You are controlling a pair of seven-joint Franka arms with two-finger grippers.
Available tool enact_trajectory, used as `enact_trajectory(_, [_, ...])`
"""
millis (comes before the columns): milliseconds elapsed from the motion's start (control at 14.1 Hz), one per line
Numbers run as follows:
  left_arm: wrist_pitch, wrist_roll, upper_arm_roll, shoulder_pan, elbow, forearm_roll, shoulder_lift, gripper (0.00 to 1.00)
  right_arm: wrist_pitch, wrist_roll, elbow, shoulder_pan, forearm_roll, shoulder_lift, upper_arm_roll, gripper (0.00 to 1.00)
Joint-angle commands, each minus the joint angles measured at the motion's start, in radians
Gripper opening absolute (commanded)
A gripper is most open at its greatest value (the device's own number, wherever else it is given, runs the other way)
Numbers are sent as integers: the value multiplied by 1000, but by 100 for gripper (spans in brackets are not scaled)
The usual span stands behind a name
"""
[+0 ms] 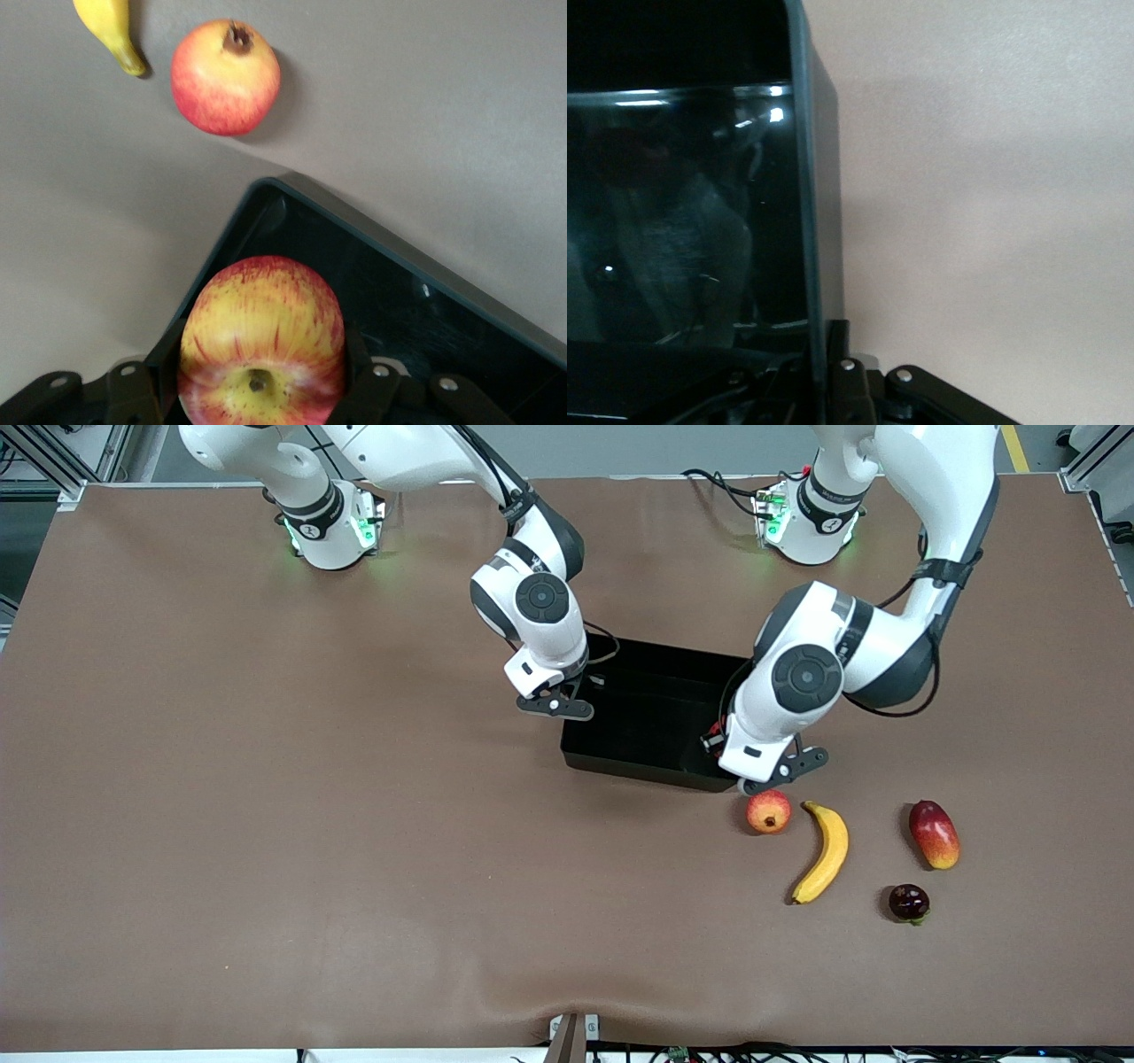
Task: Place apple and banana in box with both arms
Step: 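Push the black box toward the fruit with the right gripper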
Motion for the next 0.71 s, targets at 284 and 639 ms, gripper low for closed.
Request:
enact_trajectory(284, [165, -27, -35, 4, -272, 21, -143, 0, 2, 12, 6, 10, -11, -10, -11, 100])
enact_trajectory(639, [286, -27, -60, -3, -370, 23, -130, 0, -3, 1, 22, 1, -37, -37, -28, 100])
